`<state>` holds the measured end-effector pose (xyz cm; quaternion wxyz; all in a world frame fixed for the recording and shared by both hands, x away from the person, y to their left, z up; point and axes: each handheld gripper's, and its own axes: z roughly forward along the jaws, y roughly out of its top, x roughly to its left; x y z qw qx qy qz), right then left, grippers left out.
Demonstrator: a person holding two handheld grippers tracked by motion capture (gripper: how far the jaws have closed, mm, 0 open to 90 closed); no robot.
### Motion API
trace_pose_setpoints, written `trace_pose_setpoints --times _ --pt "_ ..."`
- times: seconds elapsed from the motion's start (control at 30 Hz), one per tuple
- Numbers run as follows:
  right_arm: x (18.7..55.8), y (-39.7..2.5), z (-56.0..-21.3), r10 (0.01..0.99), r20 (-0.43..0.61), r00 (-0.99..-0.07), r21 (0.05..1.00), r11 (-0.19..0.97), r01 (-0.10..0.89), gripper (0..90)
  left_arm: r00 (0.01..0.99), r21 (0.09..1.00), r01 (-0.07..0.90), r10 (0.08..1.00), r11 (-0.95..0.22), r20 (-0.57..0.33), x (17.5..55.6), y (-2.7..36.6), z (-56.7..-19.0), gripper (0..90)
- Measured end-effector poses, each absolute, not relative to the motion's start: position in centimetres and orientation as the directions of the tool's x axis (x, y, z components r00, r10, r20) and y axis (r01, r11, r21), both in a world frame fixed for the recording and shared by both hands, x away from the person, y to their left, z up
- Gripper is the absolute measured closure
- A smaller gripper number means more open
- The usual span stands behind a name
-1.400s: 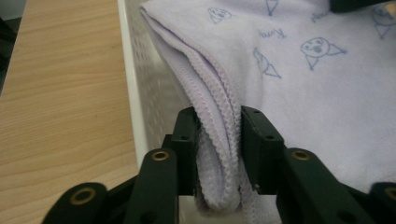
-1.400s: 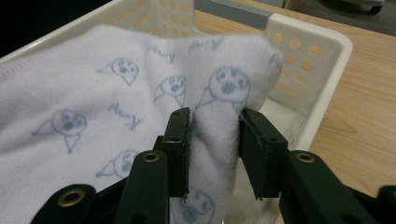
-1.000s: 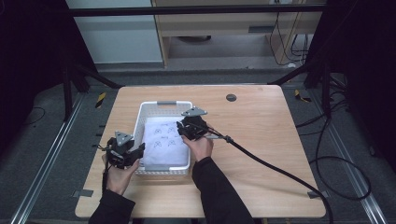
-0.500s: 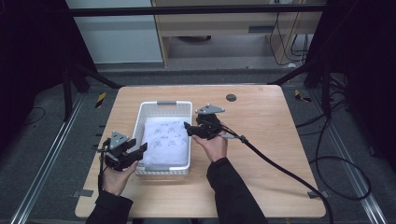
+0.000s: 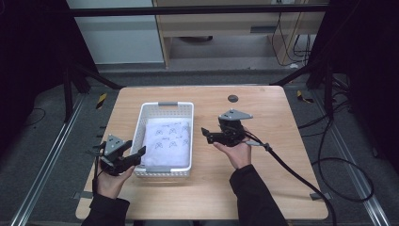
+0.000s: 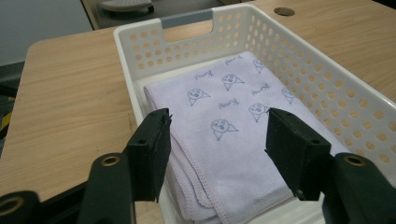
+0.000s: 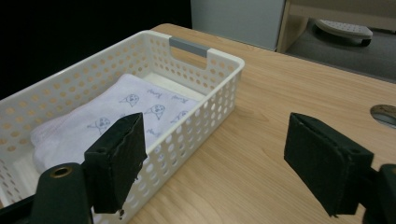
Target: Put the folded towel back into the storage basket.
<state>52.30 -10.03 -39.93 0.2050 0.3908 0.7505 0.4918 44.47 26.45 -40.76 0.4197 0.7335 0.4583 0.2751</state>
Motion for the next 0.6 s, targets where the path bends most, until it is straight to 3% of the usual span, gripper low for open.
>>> trace_pose_setpoints --times 0.6 --pt "47.5 -20.2 -42.8 0.821 0.132 -0.556 0.9 0.136 0.414 16.1 0.426 0.871 0.436 0.905 -0.226 0.022 43.2 27.9 -41.5 32.2"
